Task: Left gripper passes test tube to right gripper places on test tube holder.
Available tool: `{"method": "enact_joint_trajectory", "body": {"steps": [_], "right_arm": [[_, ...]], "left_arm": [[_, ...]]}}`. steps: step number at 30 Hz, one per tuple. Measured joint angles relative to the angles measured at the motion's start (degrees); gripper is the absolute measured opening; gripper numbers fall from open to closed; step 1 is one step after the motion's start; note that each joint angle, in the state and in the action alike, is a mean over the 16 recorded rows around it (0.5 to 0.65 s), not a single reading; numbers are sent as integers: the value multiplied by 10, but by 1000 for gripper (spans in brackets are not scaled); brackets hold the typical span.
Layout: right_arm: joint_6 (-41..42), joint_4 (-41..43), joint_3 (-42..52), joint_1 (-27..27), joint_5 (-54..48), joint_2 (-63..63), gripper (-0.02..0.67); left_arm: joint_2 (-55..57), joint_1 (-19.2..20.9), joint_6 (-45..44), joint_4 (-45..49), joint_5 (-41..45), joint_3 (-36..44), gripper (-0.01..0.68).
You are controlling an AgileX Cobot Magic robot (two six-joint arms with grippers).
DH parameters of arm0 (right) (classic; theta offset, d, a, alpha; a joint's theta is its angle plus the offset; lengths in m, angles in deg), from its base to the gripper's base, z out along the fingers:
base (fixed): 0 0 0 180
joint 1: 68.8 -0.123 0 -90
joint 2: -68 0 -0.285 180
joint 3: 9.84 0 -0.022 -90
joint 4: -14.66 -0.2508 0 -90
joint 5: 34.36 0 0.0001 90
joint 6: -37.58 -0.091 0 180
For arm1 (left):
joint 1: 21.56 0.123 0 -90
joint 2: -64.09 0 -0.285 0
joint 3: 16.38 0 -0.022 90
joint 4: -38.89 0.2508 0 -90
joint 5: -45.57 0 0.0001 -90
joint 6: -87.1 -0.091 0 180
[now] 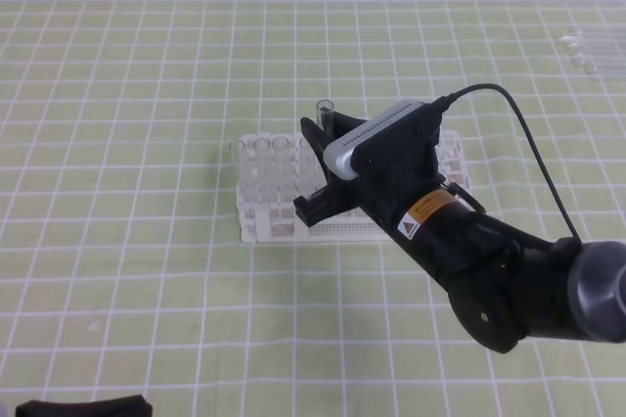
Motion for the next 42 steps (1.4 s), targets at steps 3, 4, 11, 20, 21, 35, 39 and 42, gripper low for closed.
{"method": "enact_joint_trajectory", "body": {"steps": [3,4,11,20,21,35,39,42], "right_arm": [[0,0,0,0,-2,-1,101],[0,0,0,0,-2,-2,102],[0,0,-1,0,-9,-3,125],[-1,-1,-2,0,-17,-2,167],[-1,-2,-2,0,-17,-2,170],[0,-21,-1,0,-27,24,179],[9,-24,-1,0,-45,61,179],[28,-30,0,0,-72,101,174]], "left_arm": [[0,0,0,0,0,0,-3],[0,0,0,0,0,0,-3],[-1,0,0,0,1,0,-3],[0,0,0,0,1,0,-3],[0,0,0,0,1,0,-3],[0,0,0,0,-1,0,-3],[0,0,0,0,-1,0,-3],[0,0,0,0,-2,0,-3]]}}
